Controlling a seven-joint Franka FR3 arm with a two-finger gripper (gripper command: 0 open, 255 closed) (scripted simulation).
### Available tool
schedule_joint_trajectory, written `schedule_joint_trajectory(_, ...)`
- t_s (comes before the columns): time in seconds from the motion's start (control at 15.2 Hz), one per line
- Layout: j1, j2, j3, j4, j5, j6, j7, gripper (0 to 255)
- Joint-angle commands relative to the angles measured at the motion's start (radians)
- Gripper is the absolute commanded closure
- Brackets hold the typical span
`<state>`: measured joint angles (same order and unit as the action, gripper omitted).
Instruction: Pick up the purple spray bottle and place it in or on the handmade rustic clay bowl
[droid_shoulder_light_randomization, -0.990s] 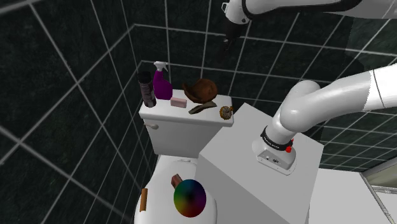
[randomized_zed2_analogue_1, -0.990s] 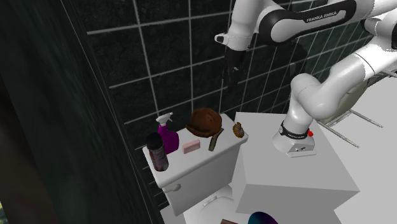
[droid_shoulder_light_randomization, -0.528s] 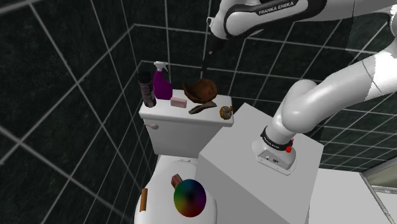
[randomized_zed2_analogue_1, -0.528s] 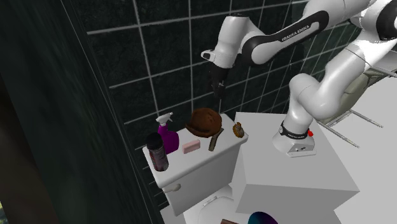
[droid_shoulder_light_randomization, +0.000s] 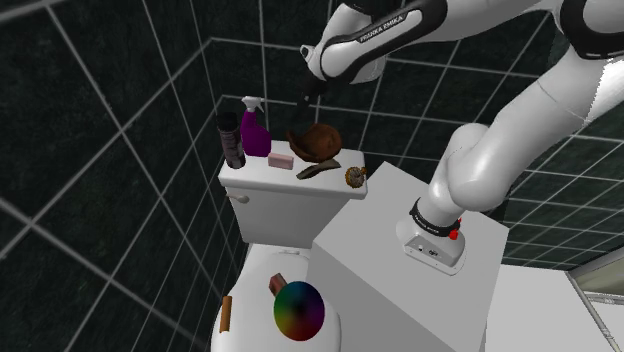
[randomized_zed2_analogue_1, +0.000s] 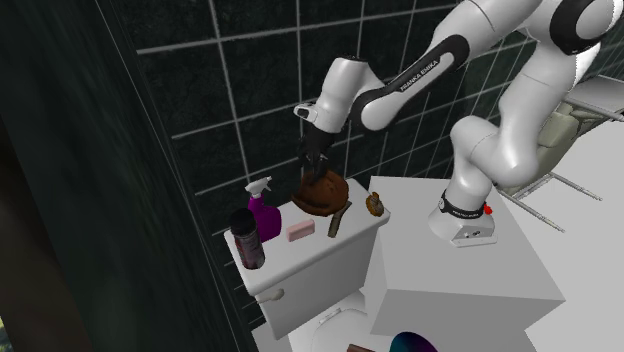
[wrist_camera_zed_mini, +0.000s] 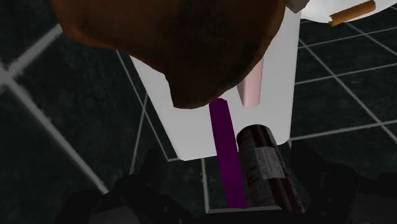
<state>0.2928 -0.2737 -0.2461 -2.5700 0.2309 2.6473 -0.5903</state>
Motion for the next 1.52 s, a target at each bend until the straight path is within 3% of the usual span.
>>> schedule_joint_trajectory(0.0, 0.068, 0.090, -0.031, 0.035, 0.107, 0.081, -0.103, 0)
schedule_joint_trajectory(0.26, 0.183, 0.251, -0.081, 0.134, 0.419, 0.167, -0.400, 0)
schedule_joint_trajectory(0.46, 0.196, 0.360, -0.055, 0.226, 0.653, 0.183, -0.622, 0)
schedule_joint_trajectory(0.99, 0.173, 0.484, -0.004, 0.303, 0.806, 0.208, -0.740, 0)
schedule_joint_trajectory(1.45, 0.173, 0.484, -0.004, 0.303, 0.806, 0.208, -0.739, 0)
